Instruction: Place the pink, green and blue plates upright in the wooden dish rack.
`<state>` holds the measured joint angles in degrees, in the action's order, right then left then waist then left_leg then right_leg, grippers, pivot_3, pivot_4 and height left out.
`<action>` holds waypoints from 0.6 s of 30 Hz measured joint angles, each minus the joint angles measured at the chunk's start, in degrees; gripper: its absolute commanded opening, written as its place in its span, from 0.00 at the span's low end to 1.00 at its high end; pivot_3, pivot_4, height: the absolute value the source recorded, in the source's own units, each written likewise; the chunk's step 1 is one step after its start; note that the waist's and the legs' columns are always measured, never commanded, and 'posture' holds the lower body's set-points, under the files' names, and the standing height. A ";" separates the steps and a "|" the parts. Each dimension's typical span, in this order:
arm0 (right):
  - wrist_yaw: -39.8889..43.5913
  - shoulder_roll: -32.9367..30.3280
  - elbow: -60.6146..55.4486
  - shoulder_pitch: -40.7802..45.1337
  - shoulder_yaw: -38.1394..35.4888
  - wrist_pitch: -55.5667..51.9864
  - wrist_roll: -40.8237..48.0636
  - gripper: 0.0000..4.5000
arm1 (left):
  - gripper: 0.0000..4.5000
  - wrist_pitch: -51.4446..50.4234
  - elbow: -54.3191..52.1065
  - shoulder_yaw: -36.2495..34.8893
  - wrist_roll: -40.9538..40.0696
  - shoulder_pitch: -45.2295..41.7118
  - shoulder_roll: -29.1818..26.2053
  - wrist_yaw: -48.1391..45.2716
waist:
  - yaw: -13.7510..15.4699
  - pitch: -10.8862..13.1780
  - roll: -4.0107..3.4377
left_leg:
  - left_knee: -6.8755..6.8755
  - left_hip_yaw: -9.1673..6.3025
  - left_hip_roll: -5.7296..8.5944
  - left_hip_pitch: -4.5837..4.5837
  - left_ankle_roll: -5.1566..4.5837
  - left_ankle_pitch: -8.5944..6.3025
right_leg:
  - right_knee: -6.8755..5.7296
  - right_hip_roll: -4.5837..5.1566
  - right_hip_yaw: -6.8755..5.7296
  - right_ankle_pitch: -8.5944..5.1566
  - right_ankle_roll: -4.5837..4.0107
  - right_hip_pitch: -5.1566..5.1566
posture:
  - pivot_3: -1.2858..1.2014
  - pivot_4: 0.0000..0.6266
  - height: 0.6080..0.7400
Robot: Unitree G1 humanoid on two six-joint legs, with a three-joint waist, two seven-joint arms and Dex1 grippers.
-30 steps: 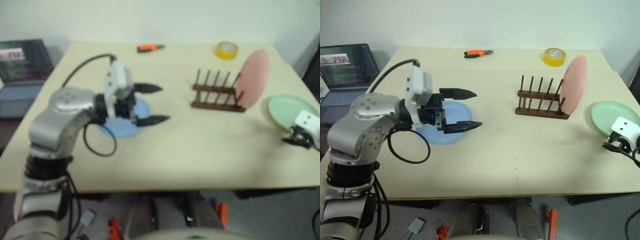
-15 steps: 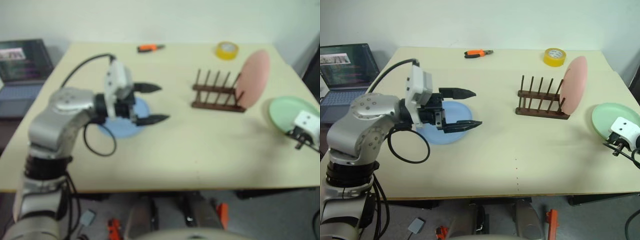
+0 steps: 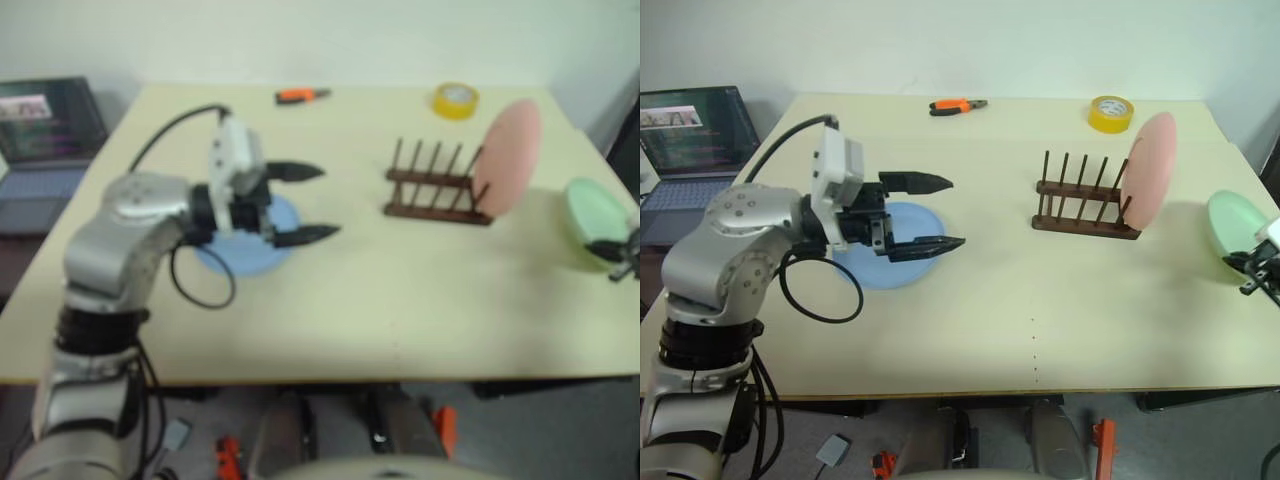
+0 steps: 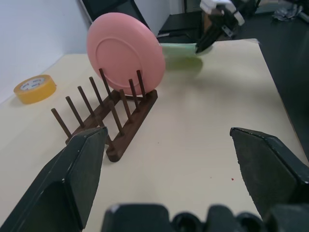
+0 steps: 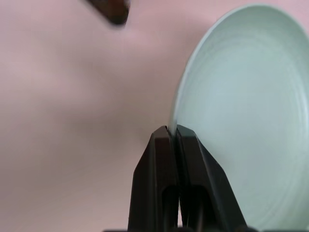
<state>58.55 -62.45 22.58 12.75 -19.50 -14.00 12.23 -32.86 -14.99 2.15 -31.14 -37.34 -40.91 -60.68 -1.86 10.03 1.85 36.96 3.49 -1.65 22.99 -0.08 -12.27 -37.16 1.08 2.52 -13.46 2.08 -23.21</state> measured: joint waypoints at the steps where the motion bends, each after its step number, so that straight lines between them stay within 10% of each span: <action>1: -0.14 0.02 -2.93 -0.97 -1.88 -2.19 1.46 0.01 | 1.00 0.45 0.30 0.03 0.11 -0.13 0.24 -0.12 | 0.00 0.00 0.00 | 0.01 0.01 0.00 0.00 0.00 0.00 | 0.00 0.00 0.01 -0.01 -0.01 0.00 | 0.52 0.24 1.00; 18: -5.41 -2.05 -23.05 10.32 -10.06 -14.59 11.56 0.01 | 1.00 2.61 3.77 0.90 1.76 -1.76 1.40 -2.41 | 0.06 0.03 -0.02 | -0.05 -0.02 -0.02 0.06 -0.01 -0.01 | 0.12 0.00 -0.03 -0.09 -0.16 -0.05 | 0.52 0.24 1.00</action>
<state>53.14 -64.50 -0.47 23.07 -29.56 -28.59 23.78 -30.25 -11.23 3.05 -29.38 -39.11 -39.51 -63.08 -1.79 10.06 1.83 36.91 3.47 -1.66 23.05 -0.08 -12.28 -37.04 1.08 2.49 -13.55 1.93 -23.26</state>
